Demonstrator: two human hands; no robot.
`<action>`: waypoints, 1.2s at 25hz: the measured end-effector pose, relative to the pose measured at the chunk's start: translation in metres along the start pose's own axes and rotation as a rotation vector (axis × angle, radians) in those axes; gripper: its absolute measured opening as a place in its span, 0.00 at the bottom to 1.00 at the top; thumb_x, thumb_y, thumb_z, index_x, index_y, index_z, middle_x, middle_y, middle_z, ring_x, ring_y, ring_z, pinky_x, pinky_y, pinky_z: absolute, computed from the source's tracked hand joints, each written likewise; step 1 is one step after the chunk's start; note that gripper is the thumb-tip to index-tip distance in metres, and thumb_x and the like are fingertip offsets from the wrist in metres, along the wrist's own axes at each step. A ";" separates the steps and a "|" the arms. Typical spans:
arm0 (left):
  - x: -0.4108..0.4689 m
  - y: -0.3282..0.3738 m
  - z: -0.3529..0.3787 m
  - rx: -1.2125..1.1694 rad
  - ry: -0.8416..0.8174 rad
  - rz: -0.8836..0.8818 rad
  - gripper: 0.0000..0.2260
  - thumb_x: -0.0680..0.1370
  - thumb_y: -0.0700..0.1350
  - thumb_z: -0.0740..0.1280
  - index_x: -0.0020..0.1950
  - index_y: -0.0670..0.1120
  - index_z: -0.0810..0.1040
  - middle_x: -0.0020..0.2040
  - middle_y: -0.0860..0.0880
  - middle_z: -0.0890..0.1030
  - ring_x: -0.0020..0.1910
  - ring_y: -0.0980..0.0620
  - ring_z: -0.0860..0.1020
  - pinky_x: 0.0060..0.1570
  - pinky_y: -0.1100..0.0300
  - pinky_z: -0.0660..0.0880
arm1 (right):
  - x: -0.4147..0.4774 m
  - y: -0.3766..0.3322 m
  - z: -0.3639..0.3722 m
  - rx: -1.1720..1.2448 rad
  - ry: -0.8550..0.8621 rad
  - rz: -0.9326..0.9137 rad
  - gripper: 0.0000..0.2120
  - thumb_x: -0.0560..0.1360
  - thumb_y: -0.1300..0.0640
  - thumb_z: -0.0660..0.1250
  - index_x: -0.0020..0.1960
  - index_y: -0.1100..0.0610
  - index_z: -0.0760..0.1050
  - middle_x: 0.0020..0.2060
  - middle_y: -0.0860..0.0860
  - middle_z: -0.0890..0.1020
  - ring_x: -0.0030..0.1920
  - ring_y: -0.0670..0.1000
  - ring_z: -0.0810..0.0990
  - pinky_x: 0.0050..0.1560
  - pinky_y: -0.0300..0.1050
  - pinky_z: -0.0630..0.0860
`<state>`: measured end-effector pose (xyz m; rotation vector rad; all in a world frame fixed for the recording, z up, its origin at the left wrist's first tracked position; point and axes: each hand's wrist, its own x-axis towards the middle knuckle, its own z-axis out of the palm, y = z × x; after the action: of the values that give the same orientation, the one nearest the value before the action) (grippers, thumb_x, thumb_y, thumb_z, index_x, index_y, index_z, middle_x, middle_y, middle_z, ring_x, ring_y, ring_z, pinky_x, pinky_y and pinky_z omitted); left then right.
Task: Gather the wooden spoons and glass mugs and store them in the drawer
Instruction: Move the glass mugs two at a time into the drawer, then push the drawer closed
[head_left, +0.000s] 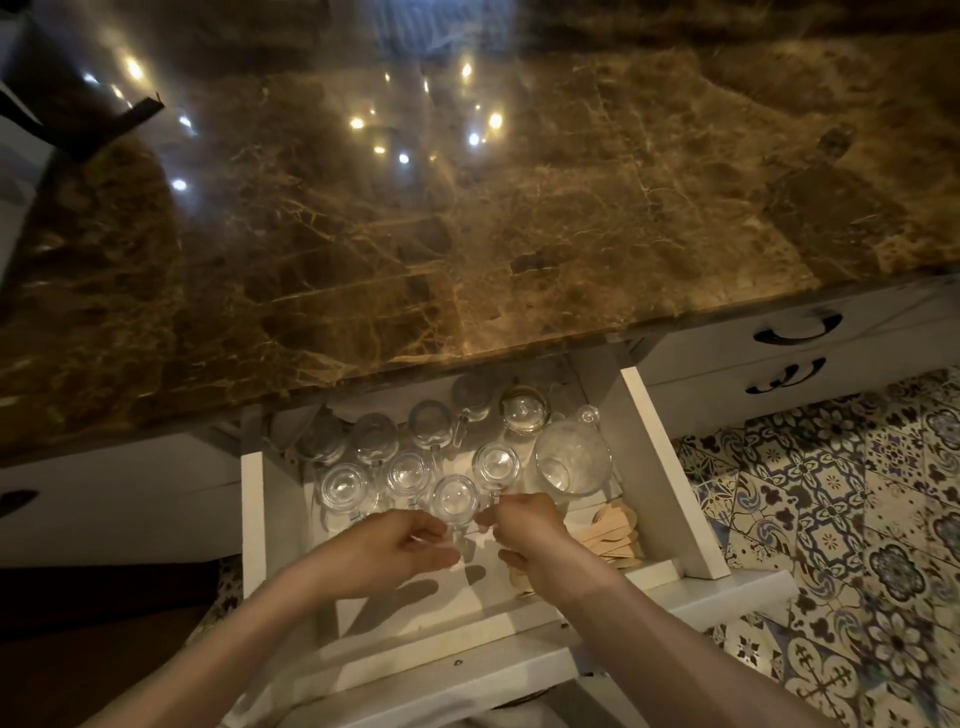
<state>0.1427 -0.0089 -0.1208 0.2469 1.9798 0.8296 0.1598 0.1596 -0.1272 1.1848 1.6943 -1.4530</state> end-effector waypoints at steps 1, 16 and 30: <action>-0.008 0.008 -0.010 0.128 0.045 0.042 0.18 0.74 0.60 0.64 0.61 0.55 0.73 0.56 0.60 0.77 0.53 0.63 0.76 0.54 0.64 0.74 | -0.005 0.000 -0.001 0.044 -0.021 0.005 0.07 0.72 0.64 0.67 0.50 0.60 0.78 0.42 0.52 0.77 0.44 0.50 0.75 0.47 0.44 0.76; 0.010 0.048 -0.124 0.476 1.148 0.197 0.25 0.79 0.58 0.57 0.71 0.45 0.67 0.71 0.45 0.68 0.71 0.47 0.64 0.71 0.49 0.59 | -0.104 0.002 -0.004 0.641 -0.404 -0.220 0.09 0.74 0.59 0.68 0.53 0.59 0.78 0.43 0.53 0.84 0.41 0.51 0.83 0.45 0.44 0.80; 0.009 0.044 -0.124 0.402 1.173 0.188 0.22 0.77 0.59 0.58 0.68 0.52 0.70 0.70 0.50 0.71 0.68 0.48 0.68 0.66 0.49 0.66 | -0.155 0.075 -0.018 0.967 -0.519 -0.292 0.09 0.70 0.50 0.67 0.37 0.54 0.82 0.33 0.52 0.80 0.32 0.49 0.78 0.34 0.40 0.77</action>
<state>0.0279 -0.0279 -0.0585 0.1885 3.2762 0.7410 0.2937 0.1398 -0.0197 0.8484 0.7996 -2.6314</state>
